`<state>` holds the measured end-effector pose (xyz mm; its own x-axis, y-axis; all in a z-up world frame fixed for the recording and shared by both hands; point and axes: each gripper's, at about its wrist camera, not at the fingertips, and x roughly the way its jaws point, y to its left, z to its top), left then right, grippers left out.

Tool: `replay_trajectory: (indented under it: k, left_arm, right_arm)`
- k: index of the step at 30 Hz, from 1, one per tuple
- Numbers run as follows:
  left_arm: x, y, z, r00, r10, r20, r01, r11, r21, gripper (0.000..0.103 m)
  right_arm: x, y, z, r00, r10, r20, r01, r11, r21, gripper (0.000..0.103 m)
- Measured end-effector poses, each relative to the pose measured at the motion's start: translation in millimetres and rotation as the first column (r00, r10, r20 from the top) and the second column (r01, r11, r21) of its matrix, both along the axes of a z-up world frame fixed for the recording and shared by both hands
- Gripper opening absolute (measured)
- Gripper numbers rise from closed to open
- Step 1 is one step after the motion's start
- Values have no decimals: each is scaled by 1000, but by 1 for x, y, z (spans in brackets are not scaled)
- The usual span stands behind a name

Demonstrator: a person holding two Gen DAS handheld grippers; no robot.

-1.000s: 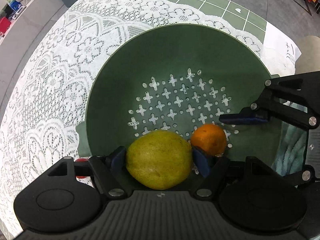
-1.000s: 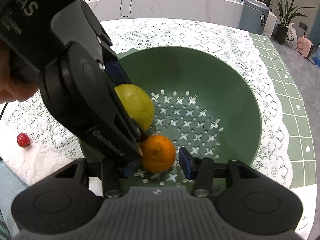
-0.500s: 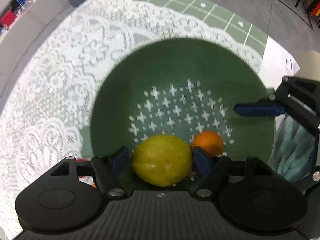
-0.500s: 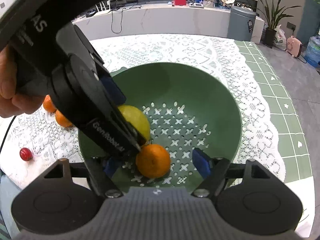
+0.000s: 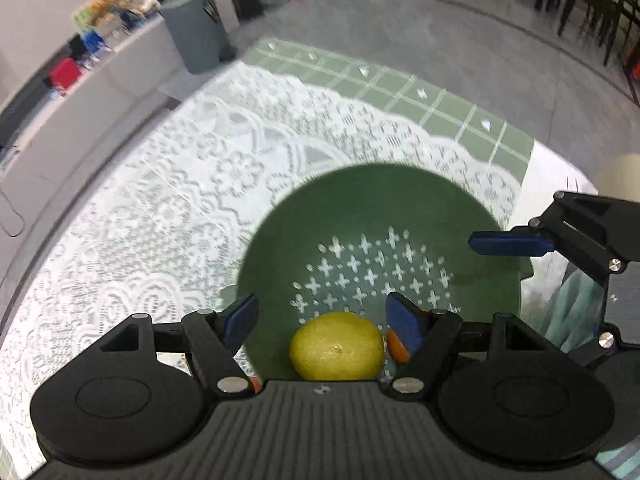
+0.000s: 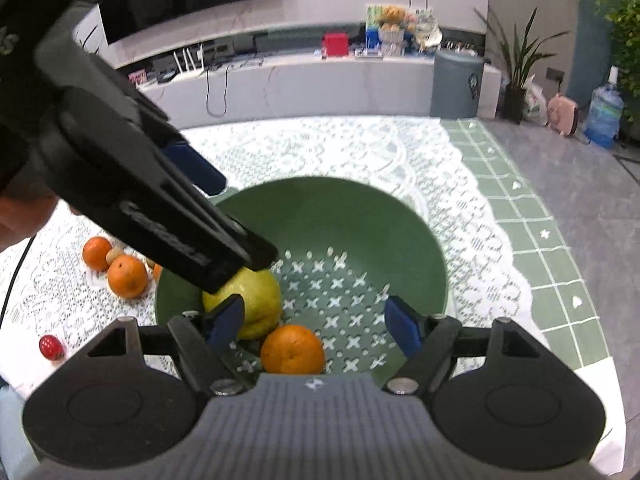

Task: Organize fruits
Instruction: 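Open both tools to release the pear and orange in the colander, then withdraw both tools from the colander back over the fruit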

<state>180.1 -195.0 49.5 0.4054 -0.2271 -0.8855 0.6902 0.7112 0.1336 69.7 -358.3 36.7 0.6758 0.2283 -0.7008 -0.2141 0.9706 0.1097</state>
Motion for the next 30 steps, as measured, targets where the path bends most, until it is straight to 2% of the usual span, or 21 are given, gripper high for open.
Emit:
replay_trajectory:
  k: [6,15,21,26,30]
  left_arm:
    - [-28,27,24,991,57,125,-46,995,-93,85]
    - [-66,85,37,963,185,195,-146,969,-200,85]
    - [-92,126,31,939,282,199,-232,943,-239,85]
    - [-118,156,23,915,353,197,-297,917,-266,85]
    - [-142,175,14,900,387,202,-324,902,-286,85]
  right_arm:
    - [-13,6,9,996,-47,69,50,998,-41,75]
    - [-42,24,23,976,-98,195,105,994,-24,75]
    - [-60,42,27,977,-95,189,80,993,88,84]
    - [-71,70,27,976,-41,212,21,995,95,84]
    - [-79,83,21,978,-22,207,-8,990,142,84]
